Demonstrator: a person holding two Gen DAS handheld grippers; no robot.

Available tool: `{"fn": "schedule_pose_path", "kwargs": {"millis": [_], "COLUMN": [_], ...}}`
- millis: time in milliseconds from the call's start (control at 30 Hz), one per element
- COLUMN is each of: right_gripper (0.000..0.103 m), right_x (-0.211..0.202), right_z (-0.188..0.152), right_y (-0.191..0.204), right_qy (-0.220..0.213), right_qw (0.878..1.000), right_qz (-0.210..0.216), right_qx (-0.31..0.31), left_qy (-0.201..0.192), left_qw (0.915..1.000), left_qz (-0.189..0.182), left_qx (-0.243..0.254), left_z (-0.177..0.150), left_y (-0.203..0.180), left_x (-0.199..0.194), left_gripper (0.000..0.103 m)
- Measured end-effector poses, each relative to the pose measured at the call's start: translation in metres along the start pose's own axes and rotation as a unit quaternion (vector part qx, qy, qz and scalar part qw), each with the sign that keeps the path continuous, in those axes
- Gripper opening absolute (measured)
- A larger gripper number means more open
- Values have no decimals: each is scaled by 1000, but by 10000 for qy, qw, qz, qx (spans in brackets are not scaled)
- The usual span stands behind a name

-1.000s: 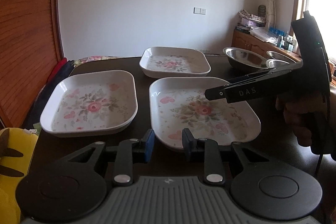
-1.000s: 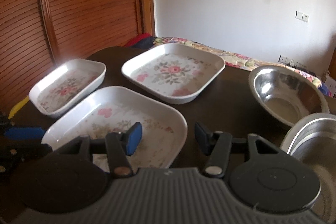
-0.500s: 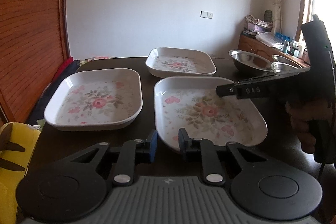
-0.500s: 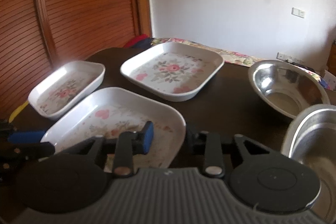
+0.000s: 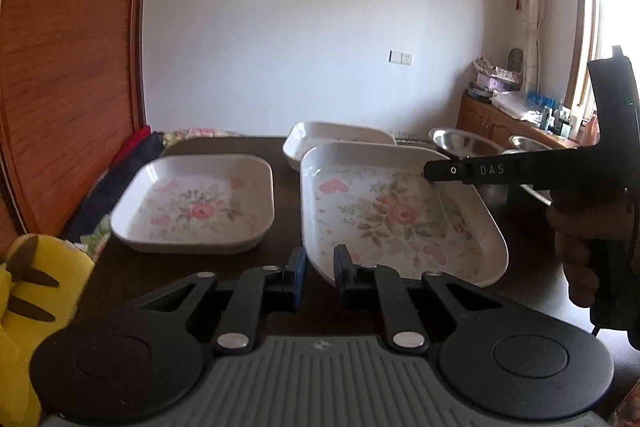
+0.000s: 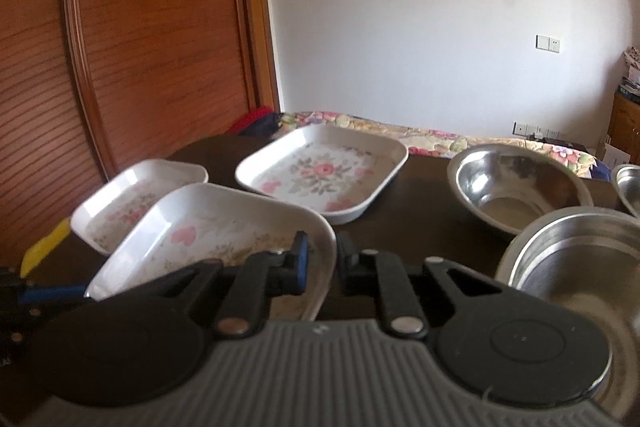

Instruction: Organize plates and bowls

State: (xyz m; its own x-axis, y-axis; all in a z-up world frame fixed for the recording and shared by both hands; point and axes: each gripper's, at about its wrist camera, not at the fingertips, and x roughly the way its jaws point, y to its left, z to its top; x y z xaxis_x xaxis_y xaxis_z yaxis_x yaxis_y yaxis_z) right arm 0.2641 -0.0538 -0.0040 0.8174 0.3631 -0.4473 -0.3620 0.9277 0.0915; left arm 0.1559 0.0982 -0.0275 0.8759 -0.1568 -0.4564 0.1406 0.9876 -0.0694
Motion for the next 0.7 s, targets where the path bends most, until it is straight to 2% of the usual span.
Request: {"fn": "schedule_pose_path", "kwargs": {"millis": [367,700], "right_gripper": [17,17], "right_x": [-38,-50], "right_z": [-14,-44], "right_y": [9,10], "right_qy": [-217,-134], "right_qw": [9996,9992], "right_qz": [76,156], "right_qx": [155,344], "left_qy": [-171,-113], "left_qw": [9998,9999], "left_qz": [51,62], "left_qx": [22,-7], "left_z": [-14,-39], "left_y": [-9,-16], "left_x": [-39,-52], "left_gripper": [30,30]}}
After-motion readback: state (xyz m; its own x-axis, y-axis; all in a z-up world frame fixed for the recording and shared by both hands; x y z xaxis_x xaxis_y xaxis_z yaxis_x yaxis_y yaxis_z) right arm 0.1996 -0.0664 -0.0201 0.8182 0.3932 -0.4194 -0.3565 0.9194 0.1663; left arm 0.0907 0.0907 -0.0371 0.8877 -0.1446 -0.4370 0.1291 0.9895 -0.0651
